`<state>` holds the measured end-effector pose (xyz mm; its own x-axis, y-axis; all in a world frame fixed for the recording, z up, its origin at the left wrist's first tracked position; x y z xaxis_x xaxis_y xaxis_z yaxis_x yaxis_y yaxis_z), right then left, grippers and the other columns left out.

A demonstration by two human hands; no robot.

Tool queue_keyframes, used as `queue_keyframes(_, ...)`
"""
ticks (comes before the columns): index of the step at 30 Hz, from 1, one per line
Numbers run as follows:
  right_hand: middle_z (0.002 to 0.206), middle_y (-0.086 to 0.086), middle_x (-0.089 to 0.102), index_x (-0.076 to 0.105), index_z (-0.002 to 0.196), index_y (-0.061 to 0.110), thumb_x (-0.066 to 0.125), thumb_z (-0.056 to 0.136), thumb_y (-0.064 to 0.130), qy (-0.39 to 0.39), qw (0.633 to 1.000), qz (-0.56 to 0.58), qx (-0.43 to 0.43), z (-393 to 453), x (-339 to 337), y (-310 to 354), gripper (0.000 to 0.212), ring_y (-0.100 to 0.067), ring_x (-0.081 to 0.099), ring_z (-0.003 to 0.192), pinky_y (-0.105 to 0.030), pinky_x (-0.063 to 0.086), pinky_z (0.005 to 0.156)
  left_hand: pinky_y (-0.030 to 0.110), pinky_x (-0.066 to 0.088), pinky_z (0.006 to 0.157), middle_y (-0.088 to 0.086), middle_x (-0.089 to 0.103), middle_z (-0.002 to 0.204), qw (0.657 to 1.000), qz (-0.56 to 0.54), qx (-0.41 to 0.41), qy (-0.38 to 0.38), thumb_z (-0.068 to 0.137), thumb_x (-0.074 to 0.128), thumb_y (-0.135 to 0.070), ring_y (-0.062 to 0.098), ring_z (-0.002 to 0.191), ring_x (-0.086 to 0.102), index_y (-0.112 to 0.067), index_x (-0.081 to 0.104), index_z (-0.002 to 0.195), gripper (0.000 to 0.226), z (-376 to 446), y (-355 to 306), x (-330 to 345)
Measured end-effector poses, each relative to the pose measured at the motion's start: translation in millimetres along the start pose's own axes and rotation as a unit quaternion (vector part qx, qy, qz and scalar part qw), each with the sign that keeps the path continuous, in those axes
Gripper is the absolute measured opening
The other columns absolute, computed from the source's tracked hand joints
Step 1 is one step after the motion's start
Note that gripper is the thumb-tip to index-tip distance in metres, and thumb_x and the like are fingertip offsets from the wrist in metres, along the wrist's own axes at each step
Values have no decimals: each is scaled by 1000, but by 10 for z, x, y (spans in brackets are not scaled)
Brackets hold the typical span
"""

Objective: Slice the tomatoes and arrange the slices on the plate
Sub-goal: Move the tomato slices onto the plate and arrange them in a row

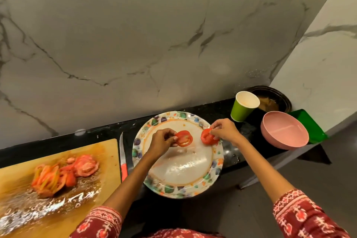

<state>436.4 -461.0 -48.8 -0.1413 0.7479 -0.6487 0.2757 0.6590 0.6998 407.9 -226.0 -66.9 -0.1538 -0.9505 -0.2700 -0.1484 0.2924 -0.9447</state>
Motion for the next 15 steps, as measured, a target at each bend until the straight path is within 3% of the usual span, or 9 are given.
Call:
queue_keyframes(3, 67, -3, 66, 62, 65, 20, 71, 76, 11, -55, 995, -80, -36, 87, -133, 3, 16, -19, 65, 68, -32, 55, 70, 18, 56, 65, 14, 63, 92, 1000, 13, -9, -7, 87, 58, -1, 14, 71, 65, 1, 63, 101, 15, 69, -49, 150)
queue_keyframes(5, 63, -3, 65, 64, 68, 15, 70, 81, 16, -74, 994, -58, -64, 124, -240, 21, 14, -14, 64, 60, -27, 53, 61, 18, 55, 66, 12, 63, 91, 999, 27, -17, -8, 87, 57, -2, 13, 68, 64, 1, 63, 103, 17, 112, -85, 265)
queue_keyframes(8, 64, -4, 64, 64, 77, 7, 65, 87, 13, -48, 996, 6, -79, 167, -336, 19, 11, -1, 58, 43, -13, 45, 43, 21, 54, 70, 12, 63, 93, 999, 43, -29, -15, 88, 58, -4, 14, 68, 64, 1, 63, 103, 17, 207, -148, 447)
queue_keyframes(12, 72, -8, 65, 63, 79, 8, 61, 88, 9, -11, 998, 26, -64, 216, -330, -70, 10, -7, 60, 50, -13, 44, 42, 35, 54, 86, 19, 66, 102, 995, 78, -51, -30, 88, 59, -9, 27, 90, 65, -1, 66, 100, 16, 375, -196, 647)
queue_keyframes(15, 69, -4, 63, 64, 82, 9, 62, 87, 6, 12, 998, 20, -51, 243, -298, -176, 6, -12, 60, 56, -15, 46, 45, 29, 49, 88, 15, 67, 108, 985, 163, -46, -31, 90, 58, -14, 25, 97, 63, -2, 66, 107, 23, 442, -260, 769)
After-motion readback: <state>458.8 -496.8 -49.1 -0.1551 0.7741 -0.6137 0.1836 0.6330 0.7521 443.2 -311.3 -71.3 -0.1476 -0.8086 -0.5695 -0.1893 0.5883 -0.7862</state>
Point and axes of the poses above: each hand's wrist, its own z-axis towards the middle knuckle, its own x-axis out of the palm, y = z × x, the point moved 10 cm from there along z, towards the middle knuckle
